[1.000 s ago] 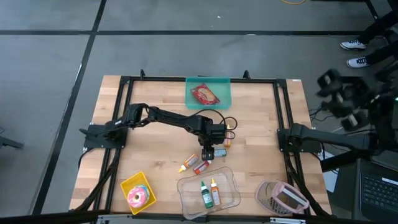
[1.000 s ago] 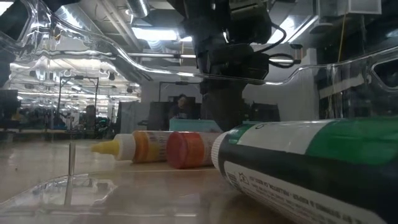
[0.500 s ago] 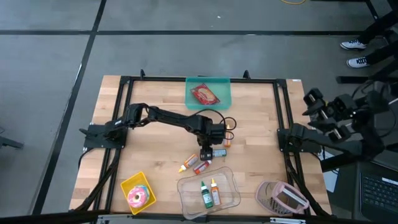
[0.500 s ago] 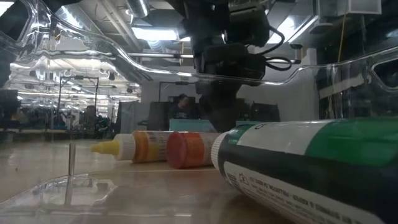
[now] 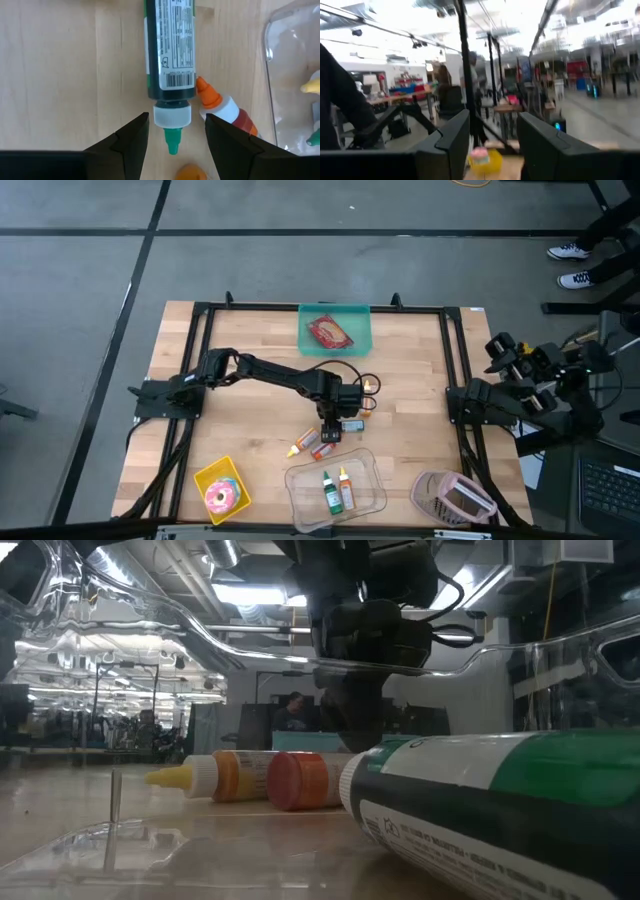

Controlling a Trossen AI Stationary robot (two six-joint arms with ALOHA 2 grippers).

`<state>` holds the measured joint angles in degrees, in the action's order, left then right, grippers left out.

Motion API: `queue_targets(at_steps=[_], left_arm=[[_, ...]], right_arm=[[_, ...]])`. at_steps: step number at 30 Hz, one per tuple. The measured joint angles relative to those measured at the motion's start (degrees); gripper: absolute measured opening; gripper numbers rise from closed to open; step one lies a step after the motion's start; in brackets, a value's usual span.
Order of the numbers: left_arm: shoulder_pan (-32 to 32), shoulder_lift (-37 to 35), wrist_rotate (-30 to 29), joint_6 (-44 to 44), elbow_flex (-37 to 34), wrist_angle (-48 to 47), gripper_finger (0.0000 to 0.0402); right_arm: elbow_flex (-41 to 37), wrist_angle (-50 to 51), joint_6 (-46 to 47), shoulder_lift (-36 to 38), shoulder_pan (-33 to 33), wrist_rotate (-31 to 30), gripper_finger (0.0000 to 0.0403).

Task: Pick & Place Food Item
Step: Put the green food coloring bottle into the transparent bin

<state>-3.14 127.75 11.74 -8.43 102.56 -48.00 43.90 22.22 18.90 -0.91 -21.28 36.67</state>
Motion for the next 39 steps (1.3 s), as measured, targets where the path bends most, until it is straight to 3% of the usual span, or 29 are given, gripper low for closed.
queue_targets(at_steps=[15,18,22,24,31,39], left_arm=[[-0.1,4.4,-0.6,-3.0,0.4,1.8,0.0182],[0.4,4.5,-0.8,-3.1,1.0,1.7,0.0165],[0.9,4.6,-0.4,-3.4,1.0,2.1,0.0113],[1.3,4.6,0.4,-4.2,1.1,1.9,0.0112],[3.8,2.2,2.3,-5.9,1.1,0.0,0.0112],[3.8,-5.0,3.0,-1.6,6.9,-5.7,0.0112]], right_arm=[[-0.2,0.7,0.4,0.0,0.0,-0.2,0.0165],[-0.2,0.7,0.3,0.0,0.0,-0.2,0.0165],[-0.2,0.7,0.2,0.0,0.0,-0.2,0.0165],[-0.2,0.7,0.2,0.0,0.0,-0.2,0.0165],[-0.2,1.1,-0.1,0.0,0.0,-0.2,0.0165],[-0.2,1.2,-0.5,0.0,0.0,0.4,0.0165]])
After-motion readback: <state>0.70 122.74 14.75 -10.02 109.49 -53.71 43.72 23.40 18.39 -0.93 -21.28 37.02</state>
